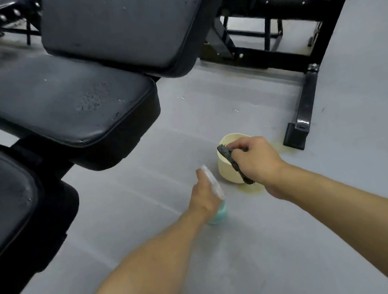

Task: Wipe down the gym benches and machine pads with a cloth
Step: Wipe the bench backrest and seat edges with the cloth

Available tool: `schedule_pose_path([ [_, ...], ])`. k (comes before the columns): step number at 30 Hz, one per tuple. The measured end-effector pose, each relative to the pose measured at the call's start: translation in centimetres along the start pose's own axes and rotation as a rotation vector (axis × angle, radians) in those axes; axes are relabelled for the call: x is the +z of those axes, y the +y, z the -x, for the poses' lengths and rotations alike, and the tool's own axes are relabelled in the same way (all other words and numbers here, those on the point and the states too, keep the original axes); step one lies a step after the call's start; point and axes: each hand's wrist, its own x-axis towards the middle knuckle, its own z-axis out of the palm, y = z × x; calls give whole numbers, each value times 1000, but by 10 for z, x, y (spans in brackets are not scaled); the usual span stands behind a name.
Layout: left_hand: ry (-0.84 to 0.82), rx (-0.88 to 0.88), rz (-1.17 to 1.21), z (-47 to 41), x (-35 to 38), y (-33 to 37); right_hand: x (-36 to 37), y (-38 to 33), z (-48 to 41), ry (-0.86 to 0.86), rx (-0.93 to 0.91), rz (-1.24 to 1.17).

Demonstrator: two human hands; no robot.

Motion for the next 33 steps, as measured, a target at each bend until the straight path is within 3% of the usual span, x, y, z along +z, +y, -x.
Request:
schedule_pose_path([
  [4, -64, -58, -78, -4, -5, -7, -2, -7, 2, 63, -65, -24],
  [8, -177, -146, -149, 12, -45, 33, -7, -52, 13, 142, -167, -51],
  [15, -56, 391, -298, 69, -181, 174, -3, -185, 36, 281, -393, -15],
  [19, 35, 554, -389, 82, -268, 184, 3, -236, 35, 352, -436, -49],
  [21, 181, 520, -342, 76, -311, 160, 16, -245, 29, 303, -431, -83],
  [24, 380, 311, -319, 56, -369, 100, 47, -246, 17, 122, -459, -75],
  [28, 413, -41, -544, 42, -400, 34, 84, -253, -4, 22, -541, 19],
  [33, 461, 97, -536, 44, -409, 3, 136, -279, -38, -66, -655, 151],
])
